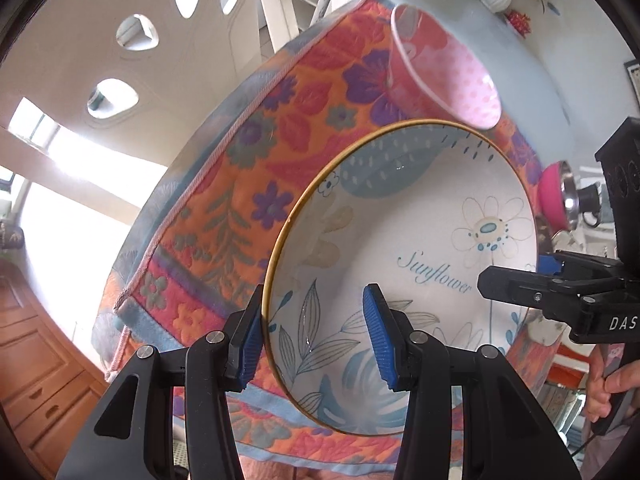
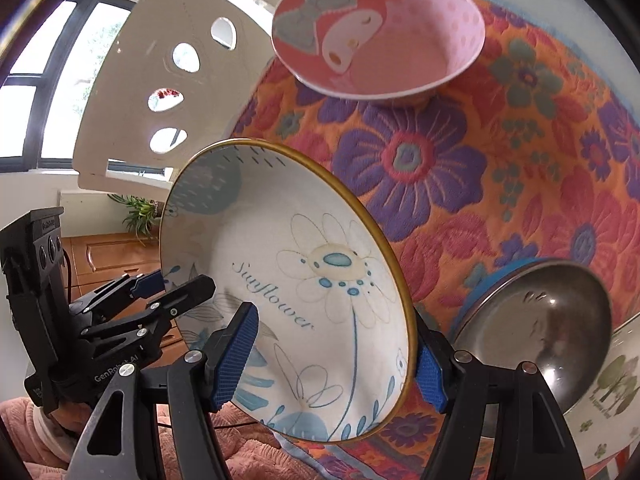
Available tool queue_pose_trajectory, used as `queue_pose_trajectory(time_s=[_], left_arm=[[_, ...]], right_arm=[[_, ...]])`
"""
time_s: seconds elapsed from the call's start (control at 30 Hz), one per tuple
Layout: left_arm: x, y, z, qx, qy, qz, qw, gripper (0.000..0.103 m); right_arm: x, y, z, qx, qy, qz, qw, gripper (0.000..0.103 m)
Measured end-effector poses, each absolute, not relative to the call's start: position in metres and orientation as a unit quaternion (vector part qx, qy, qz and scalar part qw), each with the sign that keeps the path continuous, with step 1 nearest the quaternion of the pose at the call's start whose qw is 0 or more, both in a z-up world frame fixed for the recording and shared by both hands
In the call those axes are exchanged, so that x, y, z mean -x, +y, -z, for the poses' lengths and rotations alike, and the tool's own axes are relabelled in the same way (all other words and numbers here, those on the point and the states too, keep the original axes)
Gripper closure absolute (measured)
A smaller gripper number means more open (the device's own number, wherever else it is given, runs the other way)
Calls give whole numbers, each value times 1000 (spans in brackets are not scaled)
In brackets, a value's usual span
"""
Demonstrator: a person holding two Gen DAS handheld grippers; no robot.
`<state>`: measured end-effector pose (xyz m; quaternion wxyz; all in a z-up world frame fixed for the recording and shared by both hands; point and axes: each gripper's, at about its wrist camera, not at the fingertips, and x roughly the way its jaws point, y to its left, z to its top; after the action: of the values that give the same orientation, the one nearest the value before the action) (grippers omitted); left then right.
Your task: Organize plates and bowls
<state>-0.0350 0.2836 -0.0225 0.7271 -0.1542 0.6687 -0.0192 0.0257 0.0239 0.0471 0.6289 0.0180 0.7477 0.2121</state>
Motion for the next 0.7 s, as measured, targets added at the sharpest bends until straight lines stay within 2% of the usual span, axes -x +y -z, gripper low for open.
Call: queue_pose_trajectory(time_s=[0.23,0.37,0.7], left_arm=[[37,281,50,133,689,26,712,60],[39,279,71,135,707,24,694,59],[38,276,77,133,712,32,689,59]], right_arm=[[-26,30,-18,-17,768,-203,608,32],[-21,44,-7,19,775,-195,601,32],[-17,71,5,80,775,-172,603,33]])
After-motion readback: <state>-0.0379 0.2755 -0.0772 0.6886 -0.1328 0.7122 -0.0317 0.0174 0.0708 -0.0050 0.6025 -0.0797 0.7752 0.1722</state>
